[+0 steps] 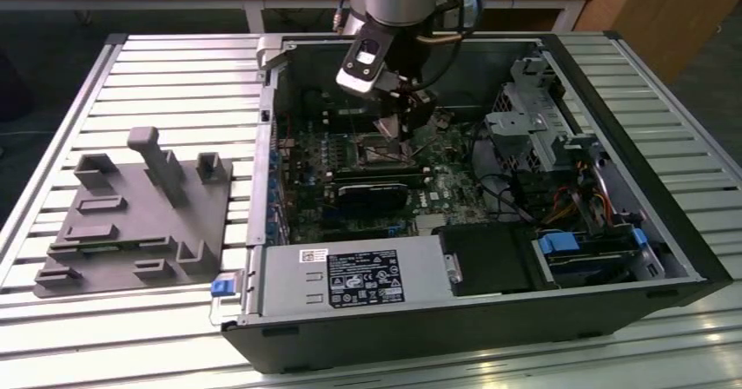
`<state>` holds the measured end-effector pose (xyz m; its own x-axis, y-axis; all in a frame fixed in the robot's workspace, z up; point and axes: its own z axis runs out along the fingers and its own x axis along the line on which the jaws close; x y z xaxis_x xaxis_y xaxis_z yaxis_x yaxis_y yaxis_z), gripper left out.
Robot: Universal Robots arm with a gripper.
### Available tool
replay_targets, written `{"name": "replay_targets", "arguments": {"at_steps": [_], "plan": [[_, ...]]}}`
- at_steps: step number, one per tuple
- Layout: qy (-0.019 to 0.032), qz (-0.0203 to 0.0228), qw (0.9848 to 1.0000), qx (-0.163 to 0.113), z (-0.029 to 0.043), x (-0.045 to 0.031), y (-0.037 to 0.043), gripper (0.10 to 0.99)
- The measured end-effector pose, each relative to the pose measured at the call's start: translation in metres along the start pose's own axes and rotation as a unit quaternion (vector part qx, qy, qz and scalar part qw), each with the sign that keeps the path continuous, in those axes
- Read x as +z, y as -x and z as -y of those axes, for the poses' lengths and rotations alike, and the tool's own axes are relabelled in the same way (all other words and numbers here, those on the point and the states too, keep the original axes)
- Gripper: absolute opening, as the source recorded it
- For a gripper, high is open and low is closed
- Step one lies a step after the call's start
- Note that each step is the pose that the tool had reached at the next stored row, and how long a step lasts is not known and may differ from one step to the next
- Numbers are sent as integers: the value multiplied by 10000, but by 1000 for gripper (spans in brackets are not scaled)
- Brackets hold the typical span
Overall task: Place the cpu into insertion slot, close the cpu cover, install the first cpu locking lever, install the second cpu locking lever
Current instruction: 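Place the cpu into insertion slot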
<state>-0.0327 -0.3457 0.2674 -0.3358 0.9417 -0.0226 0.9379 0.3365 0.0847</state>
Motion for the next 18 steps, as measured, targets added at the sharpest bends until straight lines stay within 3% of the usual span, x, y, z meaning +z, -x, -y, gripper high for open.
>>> {"name": "replay_targets", "arguments": {"at_steps": [5,13,18], "plan": [[-10,38,9990,454,2,25,-1,537],[-24,90,9944,1057,10,73,-4,537],[-29,108,9920,1260,18,111,-21,537]]}}
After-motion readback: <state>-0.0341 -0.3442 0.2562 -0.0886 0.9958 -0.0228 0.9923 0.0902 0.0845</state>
